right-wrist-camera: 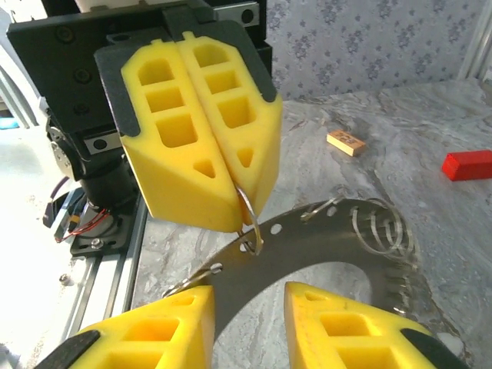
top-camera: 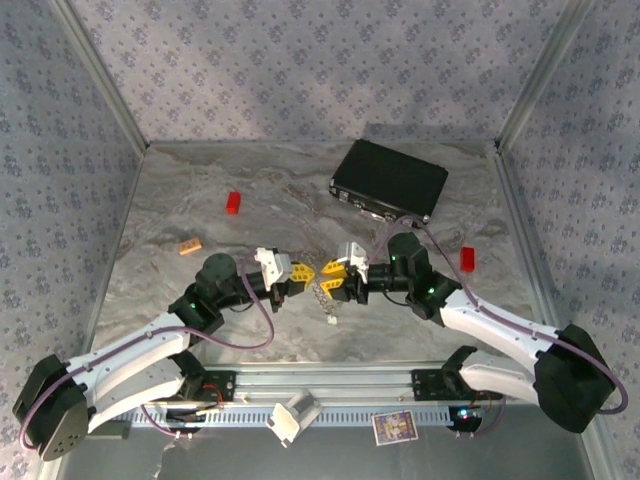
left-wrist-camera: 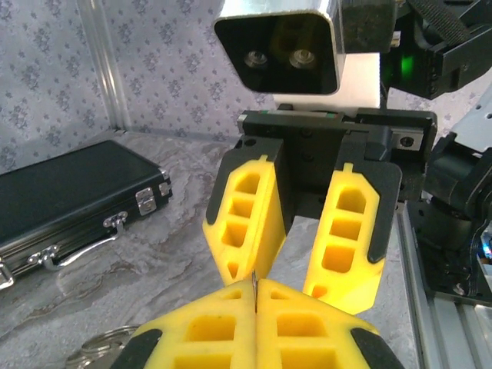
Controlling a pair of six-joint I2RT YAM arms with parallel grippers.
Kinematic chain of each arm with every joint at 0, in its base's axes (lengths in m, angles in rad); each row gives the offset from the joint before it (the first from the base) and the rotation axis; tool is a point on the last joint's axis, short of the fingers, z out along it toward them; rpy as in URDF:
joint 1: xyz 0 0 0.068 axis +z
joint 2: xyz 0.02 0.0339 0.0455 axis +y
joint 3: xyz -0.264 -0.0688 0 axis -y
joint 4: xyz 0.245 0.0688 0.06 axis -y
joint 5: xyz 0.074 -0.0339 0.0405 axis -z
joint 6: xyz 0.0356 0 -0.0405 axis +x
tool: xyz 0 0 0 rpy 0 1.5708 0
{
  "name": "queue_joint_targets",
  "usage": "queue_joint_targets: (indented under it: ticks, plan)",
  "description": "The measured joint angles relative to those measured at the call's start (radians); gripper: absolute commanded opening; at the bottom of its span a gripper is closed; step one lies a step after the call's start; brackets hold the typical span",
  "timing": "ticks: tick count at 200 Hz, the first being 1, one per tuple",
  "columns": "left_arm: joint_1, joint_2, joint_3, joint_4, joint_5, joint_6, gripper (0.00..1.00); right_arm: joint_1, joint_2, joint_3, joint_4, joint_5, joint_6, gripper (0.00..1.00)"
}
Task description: Put the keys on the keyring
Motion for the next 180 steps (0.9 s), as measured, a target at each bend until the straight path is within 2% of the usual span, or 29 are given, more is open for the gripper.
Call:
queue_joint_targets:
  ticks: [125,180]
  plan:
    - [-0.010,0.000,0.000,0.002,0.064,0.018,0.00,0.008,-0.002,0.011,0.027,-0.041,0.014,0.18]
    - [-0.010,0.000,0.000,0.005,0.078,0.019,0.01,0.008,-0.004,0.016,0.021,-0.079,0.014,0.00]
